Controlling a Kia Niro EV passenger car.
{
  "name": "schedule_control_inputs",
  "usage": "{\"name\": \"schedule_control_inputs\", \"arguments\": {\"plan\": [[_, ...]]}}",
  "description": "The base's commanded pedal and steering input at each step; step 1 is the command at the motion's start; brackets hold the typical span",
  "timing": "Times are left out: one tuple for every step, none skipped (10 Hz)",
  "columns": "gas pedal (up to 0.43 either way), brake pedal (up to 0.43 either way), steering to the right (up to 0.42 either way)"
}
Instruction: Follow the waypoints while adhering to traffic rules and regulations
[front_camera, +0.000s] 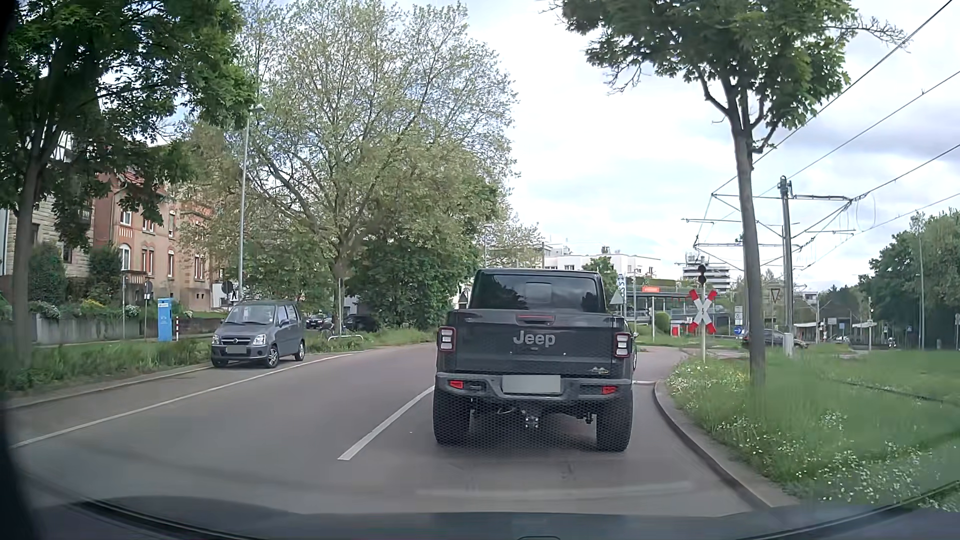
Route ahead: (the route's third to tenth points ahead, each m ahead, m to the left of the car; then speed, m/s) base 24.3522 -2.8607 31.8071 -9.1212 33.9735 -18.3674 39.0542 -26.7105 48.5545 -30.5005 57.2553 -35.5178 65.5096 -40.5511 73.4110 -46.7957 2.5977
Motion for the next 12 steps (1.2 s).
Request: {"name": "schedule_control_inputs", "arguments": {"plan": [[0.0,0.0,0.005],[0.0,0.0,0.005],[0.0,0.0,0.006],[0.0,0.0,0.01],[0.0,0.0,0.016],[0.0,0.0,0.018],[0.0,0.0,0.018],[0.0,0.0,0.018],[0.0,0.0,0.018],[0.0,0.0,0.019],[0.0,0.0,0.021],[0.0,0.0,0.024]]}}
